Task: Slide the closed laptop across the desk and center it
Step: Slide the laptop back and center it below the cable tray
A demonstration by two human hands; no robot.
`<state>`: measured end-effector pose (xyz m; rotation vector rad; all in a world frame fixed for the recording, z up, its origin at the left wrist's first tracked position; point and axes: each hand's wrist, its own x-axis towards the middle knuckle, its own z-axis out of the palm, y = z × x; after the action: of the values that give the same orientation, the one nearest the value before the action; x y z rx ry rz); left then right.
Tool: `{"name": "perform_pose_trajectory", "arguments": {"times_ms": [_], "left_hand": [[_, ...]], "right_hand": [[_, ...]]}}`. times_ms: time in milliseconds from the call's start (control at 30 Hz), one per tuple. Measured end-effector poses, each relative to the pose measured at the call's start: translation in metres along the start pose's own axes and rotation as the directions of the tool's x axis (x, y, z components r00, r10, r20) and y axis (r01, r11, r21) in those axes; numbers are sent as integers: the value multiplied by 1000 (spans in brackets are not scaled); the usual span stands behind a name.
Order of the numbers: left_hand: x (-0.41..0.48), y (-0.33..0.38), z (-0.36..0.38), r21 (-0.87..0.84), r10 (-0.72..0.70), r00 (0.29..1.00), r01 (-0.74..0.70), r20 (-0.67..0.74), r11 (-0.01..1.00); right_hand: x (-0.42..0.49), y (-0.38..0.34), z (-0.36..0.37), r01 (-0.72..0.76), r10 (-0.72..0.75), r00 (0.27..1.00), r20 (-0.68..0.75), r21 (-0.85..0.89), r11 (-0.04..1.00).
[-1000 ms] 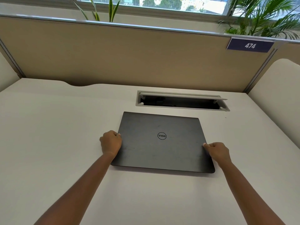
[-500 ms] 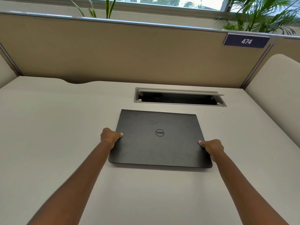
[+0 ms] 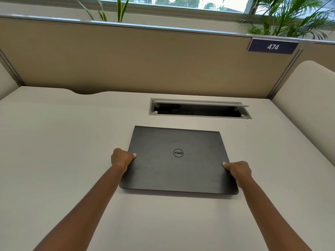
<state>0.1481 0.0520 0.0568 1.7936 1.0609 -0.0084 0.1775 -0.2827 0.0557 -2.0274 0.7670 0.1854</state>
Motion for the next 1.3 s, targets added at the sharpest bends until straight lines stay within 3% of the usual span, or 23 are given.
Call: {"name": "perform_pose_trajectory", "arguments": {"times_ms": [333,900,1300], "left_hand": [[-11,-9,4,7,157,987,-157,-28,988],[-19,-11,4,-88,102,992,-108,-71,990],[-18,-14,6,-94,139,988,-145,-73,985]], "right_hand": [[-1,4,5,88,-91,994,-59,-55,995],[-7,10,8,176,-181,980,-86,-59,983],[-10,11,8,165,-164,981,-106,-4,986]]}}
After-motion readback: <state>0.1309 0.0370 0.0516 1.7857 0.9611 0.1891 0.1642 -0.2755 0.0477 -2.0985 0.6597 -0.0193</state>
